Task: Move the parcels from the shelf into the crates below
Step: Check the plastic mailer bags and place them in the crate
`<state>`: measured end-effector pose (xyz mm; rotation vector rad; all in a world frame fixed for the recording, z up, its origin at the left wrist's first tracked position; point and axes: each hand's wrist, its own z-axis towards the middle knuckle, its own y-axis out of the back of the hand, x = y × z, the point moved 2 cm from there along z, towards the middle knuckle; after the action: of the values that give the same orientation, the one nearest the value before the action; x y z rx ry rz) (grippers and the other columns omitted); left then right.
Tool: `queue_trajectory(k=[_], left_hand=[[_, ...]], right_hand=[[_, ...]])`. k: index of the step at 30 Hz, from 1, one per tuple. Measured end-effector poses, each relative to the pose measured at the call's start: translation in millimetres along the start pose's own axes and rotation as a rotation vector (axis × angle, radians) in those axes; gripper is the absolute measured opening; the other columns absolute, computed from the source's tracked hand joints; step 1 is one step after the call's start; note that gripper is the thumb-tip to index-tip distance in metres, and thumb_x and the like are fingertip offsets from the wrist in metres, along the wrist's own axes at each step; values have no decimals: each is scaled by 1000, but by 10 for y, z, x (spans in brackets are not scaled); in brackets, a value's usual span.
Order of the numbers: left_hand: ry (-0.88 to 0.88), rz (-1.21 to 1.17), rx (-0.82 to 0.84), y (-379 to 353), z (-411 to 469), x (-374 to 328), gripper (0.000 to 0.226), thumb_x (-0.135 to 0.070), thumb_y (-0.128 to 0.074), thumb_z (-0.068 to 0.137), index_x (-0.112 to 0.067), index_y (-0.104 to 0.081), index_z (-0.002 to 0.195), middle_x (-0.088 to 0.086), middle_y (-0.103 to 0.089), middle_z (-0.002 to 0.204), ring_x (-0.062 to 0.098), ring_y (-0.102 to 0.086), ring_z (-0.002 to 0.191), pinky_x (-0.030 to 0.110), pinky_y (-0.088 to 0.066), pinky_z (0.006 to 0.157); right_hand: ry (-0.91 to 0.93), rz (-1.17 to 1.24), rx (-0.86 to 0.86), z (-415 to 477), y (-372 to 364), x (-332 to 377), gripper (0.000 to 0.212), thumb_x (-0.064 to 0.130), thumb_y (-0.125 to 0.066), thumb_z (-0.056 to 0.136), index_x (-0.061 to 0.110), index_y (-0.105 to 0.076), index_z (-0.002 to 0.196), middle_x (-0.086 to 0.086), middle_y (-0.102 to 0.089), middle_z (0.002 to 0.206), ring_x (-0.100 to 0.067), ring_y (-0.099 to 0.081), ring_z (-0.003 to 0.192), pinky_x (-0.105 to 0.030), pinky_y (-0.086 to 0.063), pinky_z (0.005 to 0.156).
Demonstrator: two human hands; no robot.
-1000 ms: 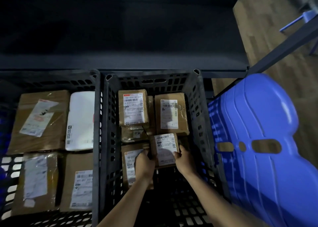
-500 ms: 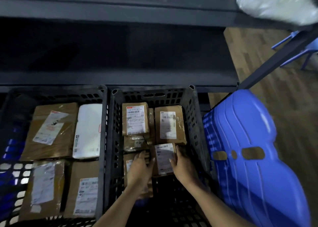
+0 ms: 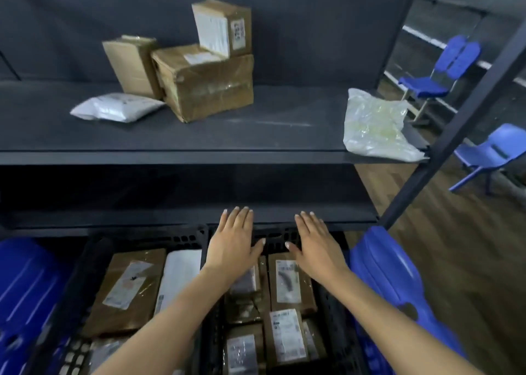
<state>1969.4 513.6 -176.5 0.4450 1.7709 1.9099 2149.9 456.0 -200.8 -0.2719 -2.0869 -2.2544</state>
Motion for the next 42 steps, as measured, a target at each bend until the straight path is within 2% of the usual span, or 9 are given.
queue_trajectory(k=[3, 7, 10, 19, 26, 35, 39, 42], left_hand=[[-20, 26, -70, 385, 161, 89, 71, -50, -30, 97, -7, -13, 151, 7, -17, 159, 22, -9, 147, 37, -1, 121], [-36, 56, -147, 776, 342, 177, 71, -50, -33, 97, -6, -16, 150, 8, -21, 158, 22, -12, 147, 37, -5, 121], [-83, 44, -170, 952, 480, 107, 71, -48, -35, 97, -5, -16, 150, 9, -21, 157, 23, -12, 147, 36, -6, 121], [-280, -40, -196, 1023, 1123, -800, 70, -43, -43, 96, -5, -18, 149, 9, -25, 156, 23, -16, 146, 35, -9, 120], [-388, -59, -142, 846, 1757, -1500, 68, -36, -49, 94, -6, -20, 148, 9, -26, 154, 25, -18, 145, 35, -11, 120], [-433, 14, -124, 577, 2351, -1833, 62, -24, -52, 91, -4, -26, 144, 11, -34, 148, 25, -25, 141, 36, -11, 121], [-430, -22, -124, 444, 2461, -1840, 56, -21, -56, 91, -7, -34, 140, 8, -38, 145, 24, -30, 138, 33, -27, 113], [-420, -25, -140, 354, 2461, -1825, 53, -17, -56, 92, -7, -35, 140, 8, -37, 147, 23, -27, 141, 32, -37, 107]], right_hand=[[16, -3, -85, 185, 386, 24, 69, 47, -39, 98, 9, -17, 151, -7, -17, 159, -21, -11, 147, -31, -8, 118], [38, -25, -201, 369, 843, 21, 67, 44, -45, 96, 9, -24, 150, -7, -25, 157, -21, -19, 146, -31, -19, 116], [36, -94, -260, 462, 1127, -77, 67, 41, -47, 96, 7, -25, 149, -9, -27, 156, -23, -22, 145, -32, -20, 116], [-172, -260, -285, 515, 1687, -994, 74, 41, -59, 89, 5, -29, 146, -12, -32, 152, -28, -26, 141, -34, -20, 116], [-253, -350, -159, 642, 1724, -1621, 81, 45, -64, 84, 7, -28, 146, -10, -31, 153, -26, -27, 141, -35, -19, 116], [-140, -338, -158, 823, 1492, -1875, 70, 30, -64, 86, 7, -31, 144, -10, -37, 148, -25, -33, 138, -32, -18, 116], [-132, -324, -189, 851, 1393, -1930, 62, 24, -60, 88, 9, -34, 142, -8, -42, 144, -23, -38, 133, -30, -31, 109], [-113, -375, -208, 850, 1327, -1936, 57, 16, -55, 89, 7, -35, 142, -11, -43, 144, -25, -41, 132, -30, -34, 107]])
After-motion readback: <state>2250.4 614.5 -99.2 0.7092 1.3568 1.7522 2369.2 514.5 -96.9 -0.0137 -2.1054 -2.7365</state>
